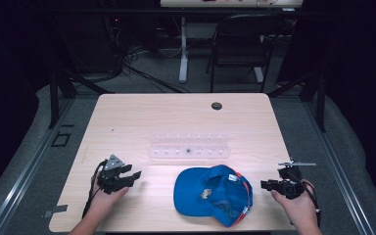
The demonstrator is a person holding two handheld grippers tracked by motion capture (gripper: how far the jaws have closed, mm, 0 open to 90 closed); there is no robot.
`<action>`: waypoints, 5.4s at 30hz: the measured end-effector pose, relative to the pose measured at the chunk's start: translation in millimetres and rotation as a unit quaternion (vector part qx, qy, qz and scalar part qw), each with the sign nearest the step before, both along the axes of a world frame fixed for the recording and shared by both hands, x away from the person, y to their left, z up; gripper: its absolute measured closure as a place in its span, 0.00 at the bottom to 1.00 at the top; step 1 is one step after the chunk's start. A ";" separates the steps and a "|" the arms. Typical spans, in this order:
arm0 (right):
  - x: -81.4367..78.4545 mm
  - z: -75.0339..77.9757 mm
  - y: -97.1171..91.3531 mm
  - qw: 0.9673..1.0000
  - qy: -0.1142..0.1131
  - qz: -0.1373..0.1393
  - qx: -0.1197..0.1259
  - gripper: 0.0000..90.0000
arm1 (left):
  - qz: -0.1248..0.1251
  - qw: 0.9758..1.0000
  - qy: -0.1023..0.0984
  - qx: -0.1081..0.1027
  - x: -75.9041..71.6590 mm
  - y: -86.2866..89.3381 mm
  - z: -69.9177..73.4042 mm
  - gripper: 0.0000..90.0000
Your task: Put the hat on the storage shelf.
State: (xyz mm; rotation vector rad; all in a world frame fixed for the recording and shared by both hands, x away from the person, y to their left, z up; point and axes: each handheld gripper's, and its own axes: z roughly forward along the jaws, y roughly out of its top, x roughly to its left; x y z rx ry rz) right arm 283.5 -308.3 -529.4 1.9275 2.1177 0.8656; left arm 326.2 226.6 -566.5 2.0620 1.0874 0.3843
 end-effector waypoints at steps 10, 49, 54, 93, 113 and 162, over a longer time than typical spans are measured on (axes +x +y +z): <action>3.7 7.5 3.9 0.999 0.031 0.014 0.027 0.72 | -0.004 1.000 0.000 0.002 -0.3 -2.0 -0.5 0.55; -2.8 19.9 34.7 0.985 0.095 0.093 0.110 0.69 | -0.005 1.000 -0.001 0.003 -0.9 -2.9 -0.2 0.55; -0.1 10.8 37.7 0.984 0.109 0.096 0.107 0.69 | -0.004 1.000 -0.002 0.002 -1.0 -2.5 0.0 0.55; 5.6 34.5 45.3 0.978 0.132 0.089 0.135 0.86 | -0.004 1.000 -0.001 0.003 -0.7 -2.6 -0.2 0.55; 21.3 62.6 49.0 0.982 0.150 0.058 0.100 0.87 | -0.004 1.000 -0.001 0.002 -0.6 -2.4 -0.4 0.55; 42.7 163.4 64.1 0.984 0.152 0.080 0.041 0.87 | -0.006 1.000 0.000 0.003 -0.6 -2.5 -0.3 0.55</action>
